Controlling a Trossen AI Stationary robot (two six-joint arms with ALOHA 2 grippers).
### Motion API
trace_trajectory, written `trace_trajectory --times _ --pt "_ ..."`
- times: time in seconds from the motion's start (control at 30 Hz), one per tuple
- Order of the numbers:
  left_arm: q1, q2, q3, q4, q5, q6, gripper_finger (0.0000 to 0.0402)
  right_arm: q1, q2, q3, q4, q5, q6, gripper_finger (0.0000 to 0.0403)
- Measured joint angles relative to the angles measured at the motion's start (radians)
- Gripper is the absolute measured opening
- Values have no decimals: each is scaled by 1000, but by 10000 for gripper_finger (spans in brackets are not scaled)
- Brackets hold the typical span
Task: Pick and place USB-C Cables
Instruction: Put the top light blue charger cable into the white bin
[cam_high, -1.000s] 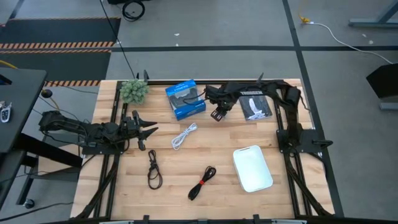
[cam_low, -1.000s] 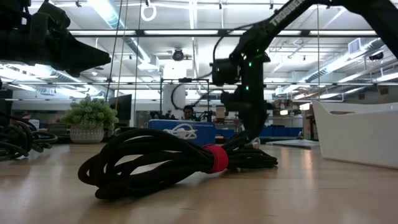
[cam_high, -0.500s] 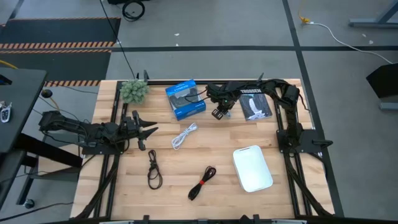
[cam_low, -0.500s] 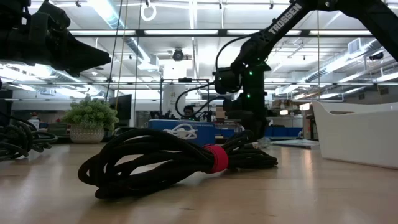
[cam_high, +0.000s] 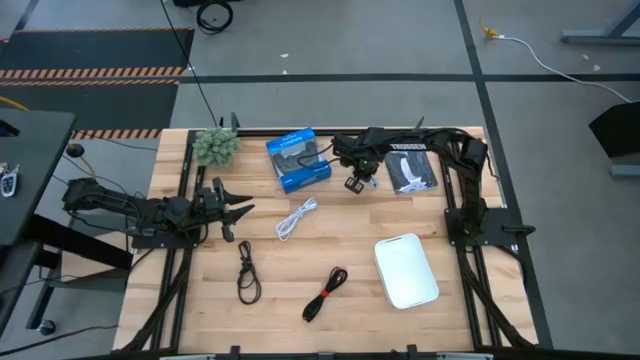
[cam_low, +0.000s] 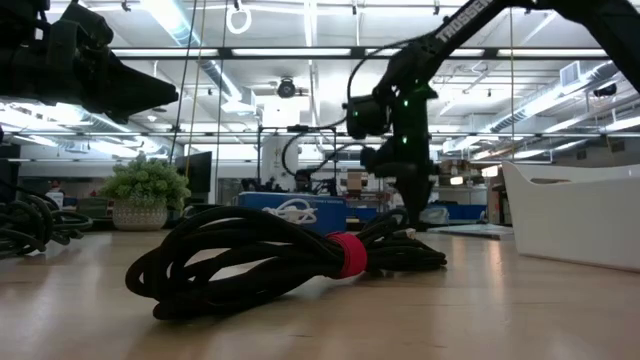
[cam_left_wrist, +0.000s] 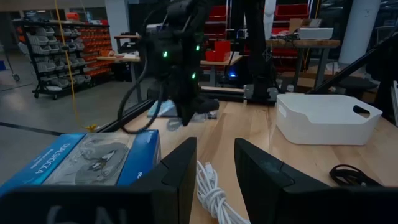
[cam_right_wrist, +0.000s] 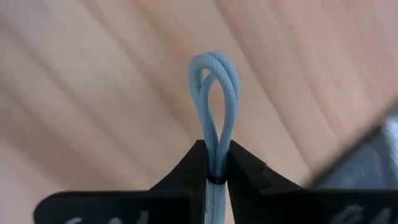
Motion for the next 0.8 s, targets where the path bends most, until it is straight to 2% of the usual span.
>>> trace_trajectory --times 0.17,0.37,0.6,0.8 --pt "0 0 0 0 0 0 117 38 -87 17 -80 -3 30 43" --pt "0 0 0 0 0 0 117 131 -227 18 -147 -71 123 43" --pt "0 0 0 0 0 0 117 301 -378 18 -245 -106 300 44" --pt "0 0 0 0 0 0 117 494 -474 -21 -284 -95 540 44"
